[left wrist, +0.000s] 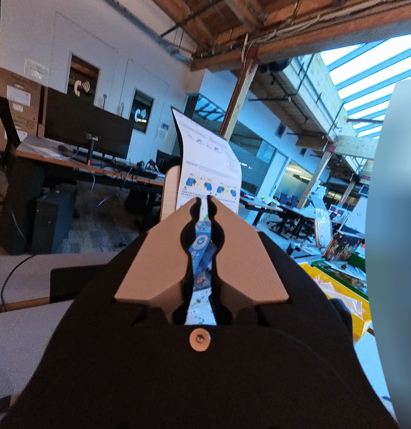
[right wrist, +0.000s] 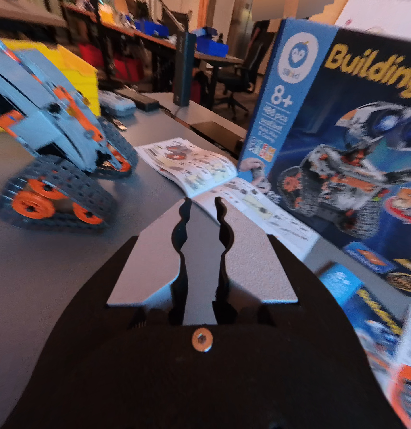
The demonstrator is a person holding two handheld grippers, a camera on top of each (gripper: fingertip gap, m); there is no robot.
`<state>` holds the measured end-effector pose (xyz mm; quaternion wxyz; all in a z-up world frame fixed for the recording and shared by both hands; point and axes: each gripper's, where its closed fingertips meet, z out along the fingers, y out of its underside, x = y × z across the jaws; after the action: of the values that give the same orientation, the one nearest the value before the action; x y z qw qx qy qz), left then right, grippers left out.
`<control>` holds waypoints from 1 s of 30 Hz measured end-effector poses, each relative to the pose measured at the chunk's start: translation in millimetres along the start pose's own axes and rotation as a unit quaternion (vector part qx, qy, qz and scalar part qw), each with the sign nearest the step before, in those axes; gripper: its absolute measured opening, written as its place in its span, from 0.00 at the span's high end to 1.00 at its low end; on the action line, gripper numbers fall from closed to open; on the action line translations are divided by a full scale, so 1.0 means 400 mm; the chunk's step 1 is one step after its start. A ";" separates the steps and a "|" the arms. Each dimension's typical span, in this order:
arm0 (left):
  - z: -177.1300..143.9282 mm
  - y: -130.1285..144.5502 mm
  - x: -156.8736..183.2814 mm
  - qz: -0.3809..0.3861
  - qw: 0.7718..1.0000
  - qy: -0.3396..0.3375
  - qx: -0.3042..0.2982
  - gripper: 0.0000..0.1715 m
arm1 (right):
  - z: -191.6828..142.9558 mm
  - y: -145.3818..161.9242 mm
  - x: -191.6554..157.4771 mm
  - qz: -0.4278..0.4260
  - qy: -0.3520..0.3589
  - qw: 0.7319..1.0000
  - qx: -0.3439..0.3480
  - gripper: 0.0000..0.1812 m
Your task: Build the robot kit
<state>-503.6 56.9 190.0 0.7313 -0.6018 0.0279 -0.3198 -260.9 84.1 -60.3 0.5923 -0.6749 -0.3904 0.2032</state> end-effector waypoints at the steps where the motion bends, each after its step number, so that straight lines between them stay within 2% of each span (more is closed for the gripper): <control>1: -0.007 -0.011 0.003 0.001 1.000 0.003 0.014 1.00 | -0.012 -0.001 0.021 -0.026 0.022 0.999 -0.004 0.89; 4: -0.026 -0.034 -0.009 0.012 0.999 -0.014 0.028 1.00 | -0.036 -0.005 0.041 -0.058 0.029 0.998 -0.005 0.91; 9: -0.034 -0.045 0.001 0.002 0.999 0.000 0.038 1.00 | -0.015 0.040 0.014 -0.011 -0.030 0.999 -0.030 1.00; 11: -0.032 -0.044 0.009 -0.001 0.999 0.008 0.038 1.00 | -0.005 0.059 -0.001 0.001 -0.050 0.998 -0.046 1.00; 14: -0.032 -0.047 0.017 -0.003 0.999 0.013 0.043 1.00 | -0.002 0.072 0.006 -0.014 -0.045 0.997 -0.062 1.00; 30: -0.046 -0.061 0.011 -0.006 0.999 0.008 0.052 1.00 | 0.001 0.068 0.010 0.039 -0.057 0.997 -0.038 1.00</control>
<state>-518.4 36.9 208.4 0.7591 -0.5606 0.0136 -0.3305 -251.1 87.5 -85.6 0.5348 -0.6989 -0.4041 0.2494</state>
